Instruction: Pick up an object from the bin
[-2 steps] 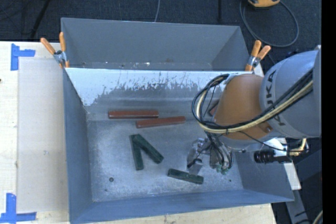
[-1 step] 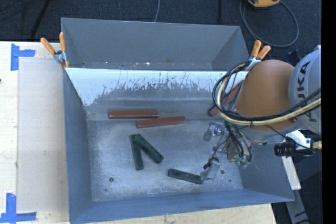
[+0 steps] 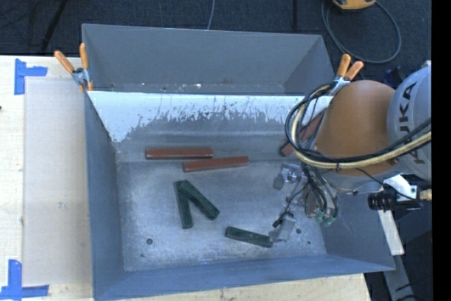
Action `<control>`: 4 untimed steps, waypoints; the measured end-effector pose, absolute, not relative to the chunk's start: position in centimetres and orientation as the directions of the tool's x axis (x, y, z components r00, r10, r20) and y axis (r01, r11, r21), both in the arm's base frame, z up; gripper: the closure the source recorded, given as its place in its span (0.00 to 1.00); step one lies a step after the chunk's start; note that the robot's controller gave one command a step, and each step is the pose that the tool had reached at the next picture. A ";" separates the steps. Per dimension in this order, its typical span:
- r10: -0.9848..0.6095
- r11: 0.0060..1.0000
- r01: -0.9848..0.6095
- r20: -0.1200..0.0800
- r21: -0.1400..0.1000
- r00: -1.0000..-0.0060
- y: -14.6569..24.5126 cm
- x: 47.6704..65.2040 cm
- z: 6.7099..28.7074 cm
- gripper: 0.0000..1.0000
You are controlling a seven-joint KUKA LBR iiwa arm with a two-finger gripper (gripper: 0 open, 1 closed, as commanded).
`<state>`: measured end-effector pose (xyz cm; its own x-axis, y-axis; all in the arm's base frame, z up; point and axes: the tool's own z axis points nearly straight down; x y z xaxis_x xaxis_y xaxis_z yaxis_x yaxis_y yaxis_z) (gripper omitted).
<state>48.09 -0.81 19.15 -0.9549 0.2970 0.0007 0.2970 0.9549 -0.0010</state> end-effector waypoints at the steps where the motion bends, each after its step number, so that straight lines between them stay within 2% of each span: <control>1: 0.284 0.959 0.284 -0.003 0.000 -0.959 -0.8 48.2 18.8 0.00; 2: 0.222 0.975 0.222 -0.005 0.001 -0.975 -0.9 47.9 13.1 0.00; 3: 0.251 0.968 0.251 0.003 -0.001 -0.968 0.3 47.8 6.9 1.00; 4: 0.250 0.968 0.250 0.003 -0.001 -0.968 0.3 47.8 6.9 1.00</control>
Offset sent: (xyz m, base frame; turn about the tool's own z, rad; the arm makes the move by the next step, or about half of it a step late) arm -0.0079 -0.0021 -0.1196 -0.0784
